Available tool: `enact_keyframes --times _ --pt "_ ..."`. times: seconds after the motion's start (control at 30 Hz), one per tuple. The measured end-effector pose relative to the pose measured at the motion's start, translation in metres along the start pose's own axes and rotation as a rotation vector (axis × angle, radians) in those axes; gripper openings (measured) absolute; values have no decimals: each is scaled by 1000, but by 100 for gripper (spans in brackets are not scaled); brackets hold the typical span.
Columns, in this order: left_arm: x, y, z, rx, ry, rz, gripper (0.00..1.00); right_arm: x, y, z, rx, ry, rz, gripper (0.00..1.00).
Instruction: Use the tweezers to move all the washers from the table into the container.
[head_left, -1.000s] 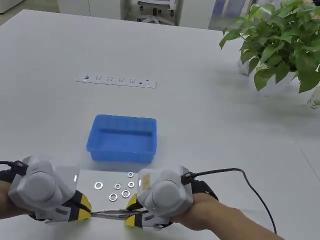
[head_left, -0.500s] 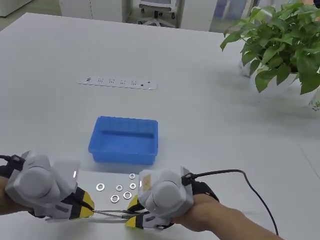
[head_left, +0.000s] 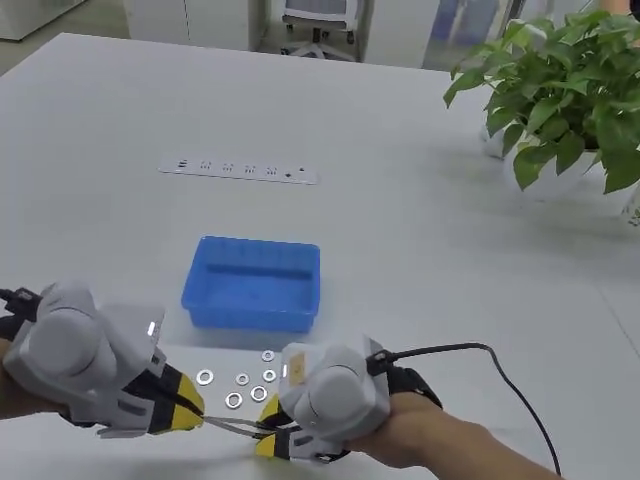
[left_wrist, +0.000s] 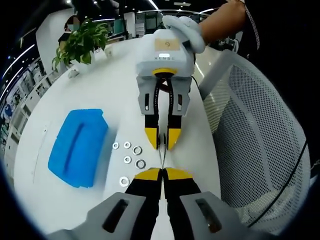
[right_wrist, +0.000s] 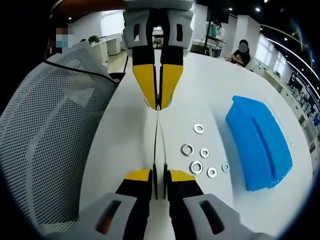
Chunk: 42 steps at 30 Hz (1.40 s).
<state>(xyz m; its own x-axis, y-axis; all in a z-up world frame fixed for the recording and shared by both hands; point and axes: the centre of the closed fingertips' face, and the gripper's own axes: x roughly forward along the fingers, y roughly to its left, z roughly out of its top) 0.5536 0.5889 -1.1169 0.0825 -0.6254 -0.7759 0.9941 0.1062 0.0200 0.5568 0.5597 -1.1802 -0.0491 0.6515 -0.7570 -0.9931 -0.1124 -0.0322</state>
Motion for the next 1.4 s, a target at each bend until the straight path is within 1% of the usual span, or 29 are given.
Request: enact_keyframes --times 0.1,0.23,0.33,0.4,0.43,0.57,0.77,0.9,1.1,1.23,1.27,1.4 --pt "-3 0 9 3 -8 -1 6 -2 0 1 0 1 2 12" --pt "-7 1 17 12 -24 1 6 -6 -2 5 -8 3 -3 11" --pt "-12 2 25 21 -34 6 5 -10 -5 9 -10 -7 -13 11" --pt "-15 3 30 33 -34 11 5 -12 -7 13 -9 -17 -21 11" --pt "-17 4 34 42 -38 17 5 -13 -8 16 -7 -29 -23 11" --pt "-22 4 45 64 -50 22 5 -13 -9 22 -3 -48 -31 11" --pt "-24 4 58 98 -61 28 5 -10 -9 32 5 -83 -37 11" --pt "-21 3 60 105 -63 24 5 -7 -7 35 6 -93 -36 11" --pt "-14 -1 62 109 -73 4 6 -3 -4 33 9 -97 -30 11" --pt "-7 -6 58 95 -76 -21 6 0 1 26 -1 -78 -18 10" --pt "-6 -8 59 93 -84 -28 6 0 2 29 -1 -93 -18 10" --pt "-1 -9 57 94 -86 -27 6 -1 2 28 6 -94 -15 10"
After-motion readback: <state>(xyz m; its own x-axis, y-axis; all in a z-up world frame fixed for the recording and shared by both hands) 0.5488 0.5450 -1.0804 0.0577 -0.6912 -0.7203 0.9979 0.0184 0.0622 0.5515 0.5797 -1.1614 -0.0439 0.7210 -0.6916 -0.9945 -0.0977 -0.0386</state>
